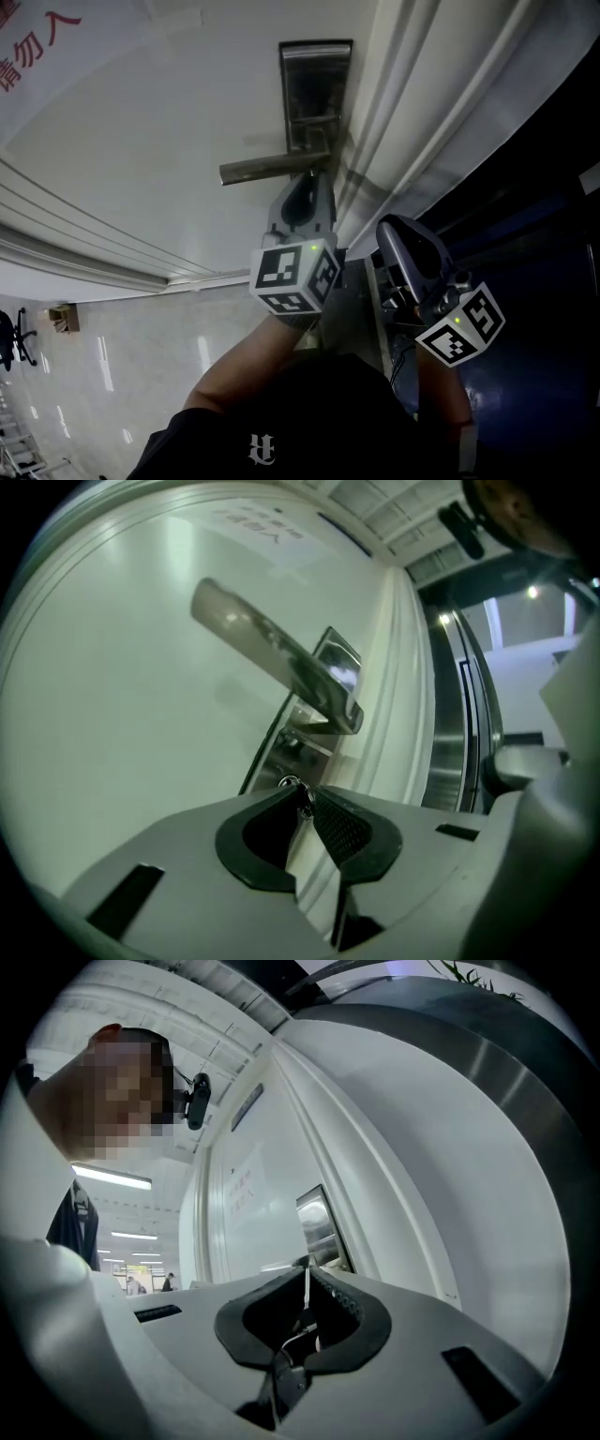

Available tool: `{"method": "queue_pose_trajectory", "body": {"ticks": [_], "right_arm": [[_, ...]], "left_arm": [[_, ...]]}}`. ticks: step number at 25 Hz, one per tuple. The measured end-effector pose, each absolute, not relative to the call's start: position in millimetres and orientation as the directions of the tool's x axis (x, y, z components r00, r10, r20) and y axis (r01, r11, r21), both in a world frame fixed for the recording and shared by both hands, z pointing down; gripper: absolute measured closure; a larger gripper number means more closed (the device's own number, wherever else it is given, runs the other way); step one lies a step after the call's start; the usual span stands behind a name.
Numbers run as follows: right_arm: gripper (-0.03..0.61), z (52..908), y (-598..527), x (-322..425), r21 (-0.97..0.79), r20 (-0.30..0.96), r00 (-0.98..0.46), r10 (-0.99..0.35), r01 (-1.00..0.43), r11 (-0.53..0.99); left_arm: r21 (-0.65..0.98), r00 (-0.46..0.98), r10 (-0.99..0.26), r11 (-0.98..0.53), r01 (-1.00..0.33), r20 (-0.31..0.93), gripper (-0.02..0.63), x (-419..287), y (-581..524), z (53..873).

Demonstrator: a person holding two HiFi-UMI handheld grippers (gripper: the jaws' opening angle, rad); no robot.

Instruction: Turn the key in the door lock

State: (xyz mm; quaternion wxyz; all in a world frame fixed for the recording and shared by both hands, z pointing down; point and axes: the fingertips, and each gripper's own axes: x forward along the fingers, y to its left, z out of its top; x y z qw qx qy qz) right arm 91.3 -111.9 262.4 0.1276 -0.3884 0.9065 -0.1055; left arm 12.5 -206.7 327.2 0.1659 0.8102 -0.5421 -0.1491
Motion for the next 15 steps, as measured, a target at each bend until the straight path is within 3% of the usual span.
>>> {"method": "queue_pose_trajectory", "body": {"ticks": [6, 15], "right_arm": [[0.561, 261.5, -111.4, 91.0, -0.289, -0.160, -0.677, -0.719, -0.664, 0.690], [0.561, 259.4, -107.8, 98.2, -0.292, -0.183, -0.664, -0.725, -0.668, 0.685]], "left_arm": [[0.022, 0.341, -0.940, -0.341, -0.940, -0.006, 0.568, 17.4, -205.6, 322.6], [-0.398, 0.316, -0.948, -0.305, -0.866, 0.039, 0.571, 23.2, -204.2, 324.7]]}}
